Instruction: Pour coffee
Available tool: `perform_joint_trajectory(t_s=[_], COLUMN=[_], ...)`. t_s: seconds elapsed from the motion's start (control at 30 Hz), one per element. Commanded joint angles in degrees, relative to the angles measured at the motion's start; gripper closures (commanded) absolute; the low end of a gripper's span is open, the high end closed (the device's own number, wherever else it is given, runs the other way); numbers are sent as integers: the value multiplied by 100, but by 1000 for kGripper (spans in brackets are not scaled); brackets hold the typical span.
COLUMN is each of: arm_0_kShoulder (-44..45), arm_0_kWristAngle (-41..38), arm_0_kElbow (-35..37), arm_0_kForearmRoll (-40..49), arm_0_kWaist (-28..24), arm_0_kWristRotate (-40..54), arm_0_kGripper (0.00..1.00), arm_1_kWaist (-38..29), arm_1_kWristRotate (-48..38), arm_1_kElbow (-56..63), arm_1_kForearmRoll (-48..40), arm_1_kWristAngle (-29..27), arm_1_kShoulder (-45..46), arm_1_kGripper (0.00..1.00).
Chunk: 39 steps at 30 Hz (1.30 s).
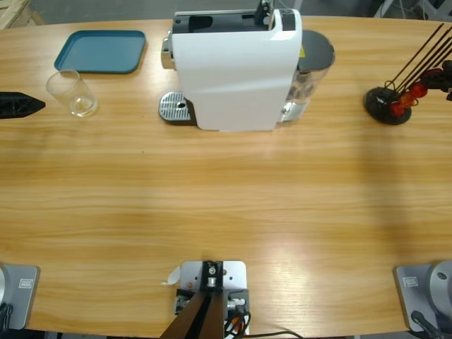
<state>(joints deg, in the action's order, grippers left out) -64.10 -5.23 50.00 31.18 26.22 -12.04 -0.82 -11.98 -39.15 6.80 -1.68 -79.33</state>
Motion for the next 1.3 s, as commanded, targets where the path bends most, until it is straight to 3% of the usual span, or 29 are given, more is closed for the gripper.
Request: perform_joint_trajectory(t_s=[0.03,0.47,1.3], arm_0_kShoulder=[-68,-76,-296], arm_0_kWristAngle=[57,57,31], arm_0_kElbow=[-149,-151,-105], arm_0_kForearmRoll=[-59,-59,-147], arm_0_kWaist=[67,76,76], arm_0_kWristRotate=[18,18,0], arm_0_kGripper=[179,179,179], arm_1_kWaist=[64,64,-163], arm_1_kWristRotate=[112,135,383], arm_1_kElbow=[195,155,-2403], arm_1_kForearmRoll=[-66,2,2435], arm_1_kWristAngle=[-35,-87,-128], arm_1_kShoulder=[111,541,1018], arm_1_kGripper=[1000,1000,1000])
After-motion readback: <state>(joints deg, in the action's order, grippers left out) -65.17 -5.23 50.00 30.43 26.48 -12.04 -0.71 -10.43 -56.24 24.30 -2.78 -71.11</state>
